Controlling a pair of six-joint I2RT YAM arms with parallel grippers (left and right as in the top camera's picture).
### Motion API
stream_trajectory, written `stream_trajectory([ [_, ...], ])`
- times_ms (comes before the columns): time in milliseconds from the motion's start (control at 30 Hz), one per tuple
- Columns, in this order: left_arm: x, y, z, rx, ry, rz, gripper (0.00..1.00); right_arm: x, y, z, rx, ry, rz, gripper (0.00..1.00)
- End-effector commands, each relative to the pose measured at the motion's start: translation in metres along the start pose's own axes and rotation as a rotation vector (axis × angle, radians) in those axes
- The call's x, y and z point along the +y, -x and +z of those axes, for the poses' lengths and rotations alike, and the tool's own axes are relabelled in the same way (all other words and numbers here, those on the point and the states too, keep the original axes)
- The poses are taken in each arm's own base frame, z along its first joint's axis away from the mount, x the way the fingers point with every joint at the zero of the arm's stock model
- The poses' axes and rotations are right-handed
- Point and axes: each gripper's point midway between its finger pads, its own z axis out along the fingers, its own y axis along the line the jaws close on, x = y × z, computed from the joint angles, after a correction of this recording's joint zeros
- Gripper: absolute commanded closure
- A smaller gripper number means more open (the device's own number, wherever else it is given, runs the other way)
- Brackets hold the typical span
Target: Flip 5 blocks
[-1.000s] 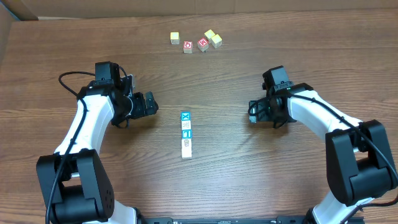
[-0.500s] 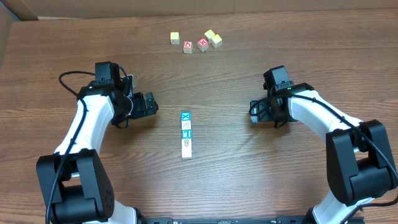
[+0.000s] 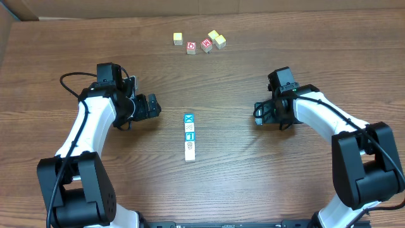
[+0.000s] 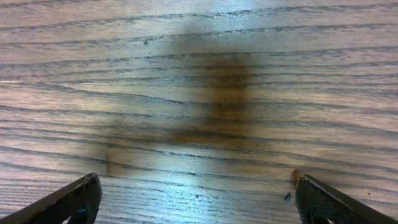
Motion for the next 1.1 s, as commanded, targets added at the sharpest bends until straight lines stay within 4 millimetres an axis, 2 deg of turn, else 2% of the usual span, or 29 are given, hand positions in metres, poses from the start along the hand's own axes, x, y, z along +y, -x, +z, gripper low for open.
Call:
stream_trajectory([
  [0, -0.005, 0.005, -0.006, -0.022, -0.019, 0.030, 0.00, 0.000, 0.005, -0.009, -0.032, -0.002, -0.012, 0.00],
  [100, -0.005, 0.005, -0.006, -0.023, -0.019, 0.030, 0.00, 0.005, 0.013, -0.028, -0.090, 0.015, -0.021, 0.00],
  [200, -0.005, 0.005, -0.006, -0.023, -0.019, 0.030, 0.00, 0.012, 0.026, -0.065, -0.197, 0.045, -0.027, 0.00],
  [300, -0.005, 0.005, -0.006, -0.023, -0.019, 0.030, 0.00, 0.014, 0.037, -0.112, -0.326, 0.078, -0.025, 0.00],
  [367, -0.005, 0.005, -0.006, -0.023, -0.019, 0.030, 0.00, 0.014, 0.043, -0.156, -0.446, 0.109, -0.021, 0.00],
  [400, -0.005, 0.005, -0.006, -0.022, -0.019, 0.030, 0.00, 0.014, 0.043, -0.168, -0.480, 0.118, -0.020, 0.00],
  [433, -0.005, 0.005, -0.006, -0.023, -0.019, 0.030, 0.00, 0.014, 0.043, -0.196, -0.555, 0.137, -0.019, 0.00],
  [500, -0.005, 0.005, -0.006, -0.022, -0.019, 0.030, 0.00, 0.012, 0.039, -0.232, -0.651, 0.162, -0.016, 0.00],
  [633, -0.005, 0.005, -0.006, -0.023, -0.019, 0.030, 0.00, 0.006, 0.022, -0.302, -0.847, 0.211, -0.011, 0.00],
  [767, -0.005, 0.005, -0.006, -0.023, -0.019, 0.030, 0.00, -0.010, -0.010, -0.363, -1.032, 0.224, 0.001, 0.00],
  [933, -0.005, 0.005, -0.006, -0.022, -0.019, 0.030, 0.00, -0.031, -0.056, -0.404, -1.180, 0.235, 0.033, 0.00],
  [1067, -0.005, 0.005, -0.006, -0.023, -0.019, 0.030, 0.00, -0.047, -0.087, -0.411, -1.271, 0.220, 0.068, 0.00],
])
